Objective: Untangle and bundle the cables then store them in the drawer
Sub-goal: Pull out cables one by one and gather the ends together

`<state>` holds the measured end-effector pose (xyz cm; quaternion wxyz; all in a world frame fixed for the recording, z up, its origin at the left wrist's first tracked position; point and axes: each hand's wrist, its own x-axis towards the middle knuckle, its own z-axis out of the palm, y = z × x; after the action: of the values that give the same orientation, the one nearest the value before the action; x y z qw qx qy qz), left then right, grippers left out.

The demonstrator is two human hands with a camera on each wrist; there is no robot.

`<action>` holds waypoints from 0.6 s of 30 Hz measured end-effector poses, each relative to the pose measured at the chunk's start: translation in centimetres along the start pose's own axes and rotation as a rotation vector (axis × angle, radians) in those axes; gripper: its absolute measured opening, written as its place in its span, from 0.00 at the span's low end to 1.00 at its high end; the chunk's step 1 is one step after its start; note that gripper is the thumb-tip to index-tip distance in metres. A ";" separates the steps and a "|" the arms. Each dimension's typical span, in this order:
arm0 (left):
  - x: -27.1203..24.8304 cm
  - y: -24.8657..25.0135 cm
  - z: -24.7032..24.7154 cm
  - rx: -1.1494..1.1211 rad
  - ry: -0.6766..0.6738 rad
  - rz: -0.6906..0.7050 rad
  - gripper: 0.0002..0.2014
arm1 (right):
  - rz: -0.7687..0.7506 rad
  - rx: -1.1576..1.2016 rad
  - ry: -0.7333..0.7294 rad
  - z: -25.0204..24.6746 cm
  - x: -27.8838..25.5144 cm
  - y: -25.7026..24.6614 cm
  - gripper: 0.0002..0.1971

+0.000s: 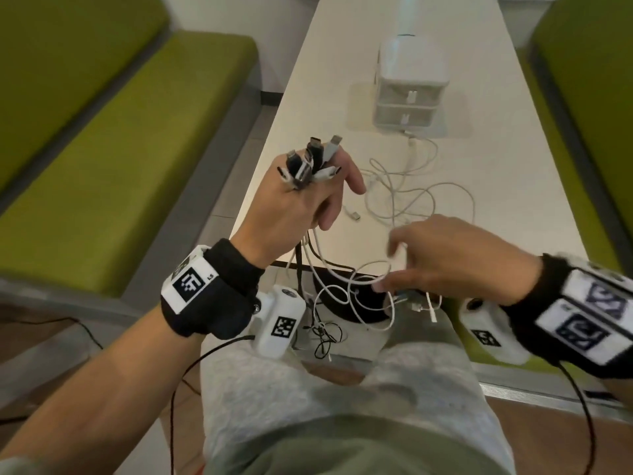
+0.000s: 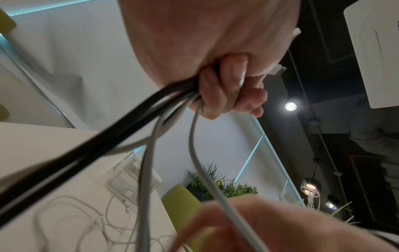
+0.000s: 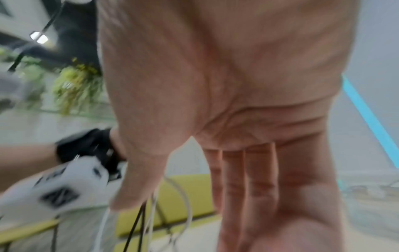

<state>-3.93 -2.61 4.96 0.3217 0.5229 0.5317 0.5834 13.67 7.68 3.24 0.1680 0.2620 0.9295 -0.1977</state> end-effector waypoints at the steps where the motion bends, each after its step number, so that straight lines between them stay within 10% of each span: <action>1: 0.0 0.2 0.1 -0.006 0.007 0.012 0.15 | -0.028 0.022 0.060 0.7 0.6 -0.7 0.28; 4: 0.3 1.0 0.2 -0.018 0.022 0.072 0.14 | -0.110 0.125 0.010 5.5 3.2 -2.3 0.10; 9: 0.8 1.3 -0.8 0.007 0.056 0.121 0.15 | -0.028 0.036 -0.158 9.5 5.5 -1.5 0.08; 18: 1.7 1.6 -1.5 -0.054 0.077 0.156 0.16 | -0.060 0.092 -0.089 6.0 4.6 0.4 0.27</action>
<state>-5.46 -1.84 7.06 0.2685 0.5309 0.4856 0.6405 11.40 7.18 -3.92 0.1910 0.2324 0.9186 -0.2564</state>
